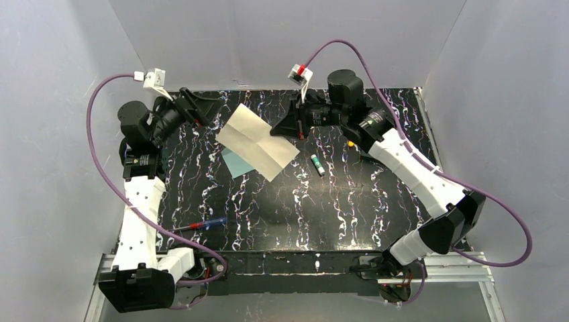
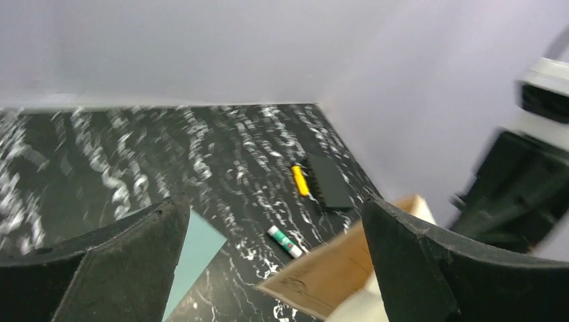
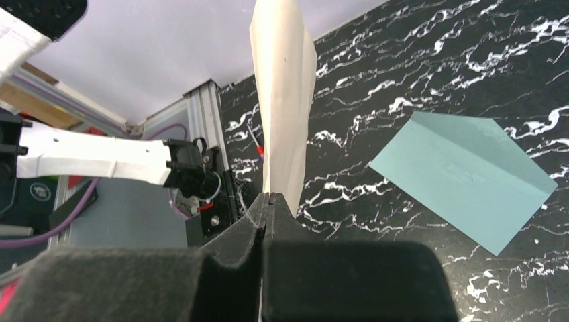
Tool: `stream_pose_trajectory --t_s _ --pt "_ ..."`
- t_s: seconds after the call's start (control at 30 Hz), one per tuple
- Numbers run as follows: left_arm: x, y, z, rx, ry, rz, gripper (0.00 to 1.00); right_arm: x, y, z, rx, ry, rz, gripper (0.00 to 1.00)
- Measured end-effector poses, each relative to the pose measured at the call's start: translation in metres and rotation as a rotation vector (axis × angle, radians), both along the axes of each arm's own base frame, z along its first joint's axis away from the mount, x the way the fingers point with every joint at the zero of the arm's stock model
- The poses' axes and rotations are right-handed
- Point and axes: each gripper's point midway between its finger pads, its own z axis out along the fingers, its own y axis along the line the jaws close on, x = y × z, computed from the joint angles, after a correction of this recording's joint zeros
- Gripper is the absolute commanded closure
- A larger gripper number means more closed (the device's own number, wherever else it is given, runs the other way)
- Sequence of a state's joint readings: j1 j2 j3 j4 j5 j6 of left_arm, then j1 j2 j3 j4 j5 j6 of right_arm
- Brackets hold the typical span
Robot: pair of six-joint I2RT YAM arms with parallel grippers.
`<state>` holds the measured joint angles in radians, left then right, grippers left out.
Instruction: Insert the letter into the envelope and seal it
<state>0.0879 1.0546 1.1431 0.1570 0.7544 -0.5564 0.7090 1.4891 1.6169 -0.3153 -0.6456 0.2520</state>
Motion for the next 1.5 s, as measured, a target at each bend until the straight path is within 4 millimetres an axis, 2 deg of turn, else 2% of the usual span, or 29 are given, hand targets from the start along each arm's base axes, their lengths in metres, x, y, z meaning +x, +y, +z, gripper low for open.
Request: stream_pose_trajectory --t_s 0.17,0.37,0.43,0.5,0.57,0.73,0.87,0.93,1.07,1.23,1.37,1.43,1.5 --pt "0.015 0.038 -0.05 0.023 0.258 0.258 0.02 0.001 0.001 -0.015 -0.047 0.019 0.02 0.99" --pt "0.011 0.064 -0.077 0.037 0.428 0.367 0.02 0.008 0.005 -0.037 -0.098 0.062 0.009 0.99" --pt "0.009 0.066 -0.084 0.027 0.452 0.355 0.02 0.011 0.006 -0.041 -0.113 0.076 0.007 0.99" --pt "0.006 0.06 -0.086 0.009 0.448 0.29 0.02 0.013 0.008 -0.044 -0.126 0.085 0.012 0.99" --pt "0.002 0.046 -0.082 -0.018 0.42 0.184 0.02 0.013 0.01 -0.047 -0.139 0.091 0.026 0.99" --pt "-0.016 -0.004 -0.074 -0.033 0.355 -0.082 0.02 0.002 0.011 -0.056 -0.171 0.121 0.104 0.99" --pt "-0.042 -0.051 -0.071 0.005 0.31 -0.299 0.03 -0.008 0.012 -0.056 -0.173 0.133 0.167 0.99" --pt "-0.055 -0.065 -0.071 0.02 0.293 -0.388 0.07 -0.014 0.012 -0.055 -0.164 0.141 0.202 0.99" --pt "-0.072 -0.069 -0.081 0.087 0.278 -0.503 0.27 -0.028 0.01 -0.052 -0.155 0.154 0.274 0.99" --pt "-0.078 -0.071 -0.091 0.125 0.308 -0.587 0.47 -0.037 0.003 -0.049 -0.177 0.125 0.336 0.99" --pt "-0.091 -0.075 -0.082 0.087 0.293 -0.675 0.74 -0.041 -0.002 -0.054 -0.202 0.12 0.351 0.99" --pt "-0.096 -0.077 -0.079 0.067 0.296 -0.718 0.78 -0.042 -0.003 -0.057 -0.212 0.124 0.354 0.99" --pt "-0.099 -0.078 -0.078 0.05 0.302 -0.749 0.78 -0.043 -0.004 -0.057 -0.215 0.125 0.356 0.99"
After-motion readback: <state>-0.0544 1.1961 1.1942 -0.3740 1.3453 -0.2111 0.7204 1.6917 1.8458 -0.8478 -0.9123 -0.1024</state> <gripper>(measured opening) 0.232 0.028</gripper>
